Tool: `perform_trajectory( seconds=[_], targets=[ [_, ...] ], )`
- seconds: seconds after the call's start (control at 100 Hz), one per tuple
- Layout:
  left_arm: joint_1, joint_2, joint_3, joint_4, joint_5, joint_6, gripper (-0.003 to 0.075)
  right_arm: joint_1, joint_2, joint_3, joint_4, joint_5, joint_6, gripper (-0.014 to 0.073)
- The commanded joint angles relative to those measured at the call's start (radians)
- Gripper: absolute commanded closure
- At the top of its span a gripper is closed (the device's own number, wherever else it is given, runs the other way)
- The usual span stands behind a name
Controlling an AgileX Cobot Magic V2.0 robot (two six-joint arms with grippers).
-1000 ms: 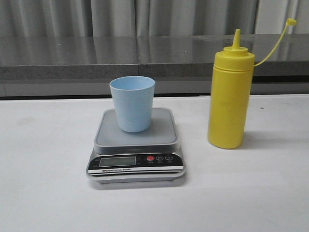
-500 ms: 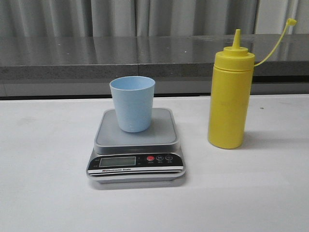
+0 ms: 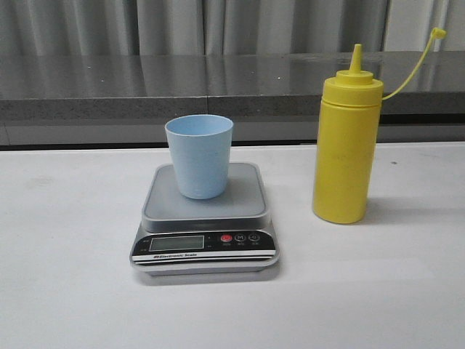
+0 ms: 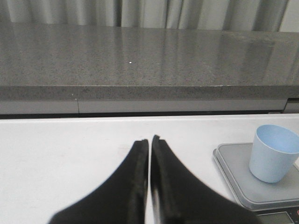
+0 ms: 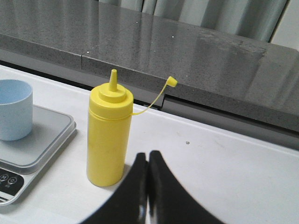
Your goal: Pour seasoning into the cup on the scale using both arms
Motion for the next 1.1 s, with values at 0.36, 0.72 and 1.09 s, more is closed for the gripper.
perform_trajectory(
  seconds=[0.36,0.72,1.09],
  targets=[
    [0.004,0.007,-0.026,-0.002,-0.079,-0.008,0.074,-0.117,-0.156,0.077,-0.007,-0.174,0.097,0.0661],
    [0.004,0.007,-0.026,-0.002,-0.079,-0.008,0.074,-0.201,-0.397,0.212,-0.007,-0.173,0.1,0.0661],
    [0.004,0.007,-0.026,-0.002,-0.079,-0.008,0.074,-0.201,-0.473,0.333,-0.007,-0.154,0.119,0.0661]
  ],
)
